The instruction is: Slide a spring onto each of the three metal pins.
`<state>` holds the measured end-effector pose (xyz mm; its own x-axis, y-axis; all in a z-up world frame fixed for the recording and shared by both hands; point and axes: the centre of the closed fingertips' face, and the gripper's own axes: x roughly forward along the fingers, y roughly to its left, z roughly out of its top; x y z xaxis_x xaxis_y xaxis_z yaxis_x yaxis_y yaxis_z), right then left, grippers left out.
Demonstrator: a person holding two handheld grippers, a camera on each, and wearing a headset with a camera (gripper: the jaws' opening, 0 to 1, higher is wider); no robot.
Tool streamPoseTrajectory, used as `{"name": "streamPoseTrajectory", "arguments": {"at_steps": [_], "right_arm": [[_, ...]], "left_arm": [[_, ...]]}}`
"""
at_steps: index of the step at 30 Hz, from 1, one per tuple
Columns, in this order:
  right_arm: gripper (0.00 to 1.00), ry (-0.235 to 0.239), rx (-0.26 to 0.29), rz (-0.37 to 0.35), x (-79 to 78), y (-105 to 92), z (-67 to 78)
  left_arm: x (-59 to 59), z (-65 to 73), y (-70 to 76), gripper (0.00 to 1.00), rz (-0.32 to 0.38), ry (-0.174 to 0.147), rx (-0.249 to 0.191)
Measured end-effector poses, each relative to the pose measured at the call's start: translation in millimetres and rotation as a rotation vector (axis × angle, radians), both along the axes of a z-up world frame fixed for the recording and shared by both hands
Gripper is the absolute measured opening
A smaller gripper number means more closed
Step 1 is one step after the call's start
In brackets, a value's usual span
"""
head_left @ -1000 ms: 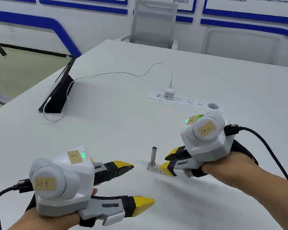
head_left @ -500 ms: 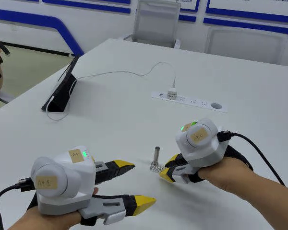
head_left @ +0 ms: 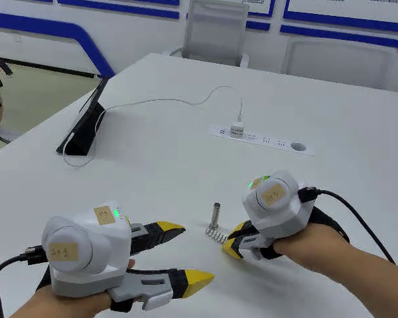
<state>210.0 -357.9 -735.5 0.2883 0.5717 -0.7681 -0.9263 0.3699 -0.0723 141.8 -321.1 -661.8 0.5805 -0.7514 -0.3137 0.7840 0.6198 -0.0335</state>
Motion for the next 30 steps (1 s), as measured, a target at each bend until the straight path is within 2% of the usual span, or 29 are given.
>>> {"name": "streamPoseTrajectory", "arguments": {"at_steps": [7, 30], "right_arm": [[0.12, 0.007, 0.007, 0.008, -7.4, 0.0, 5.3], [0.12, -0.031, 0.03, 0.142, -51.7, -6.7, 52.7]], "left_arm": [[-0.4, 0.2, 1.3, 0.53, 0.002, -0.002, 0.006], [-5.0, 4.2, -12.4, 0.52, -0.043, -0.018, 0.027]]}}
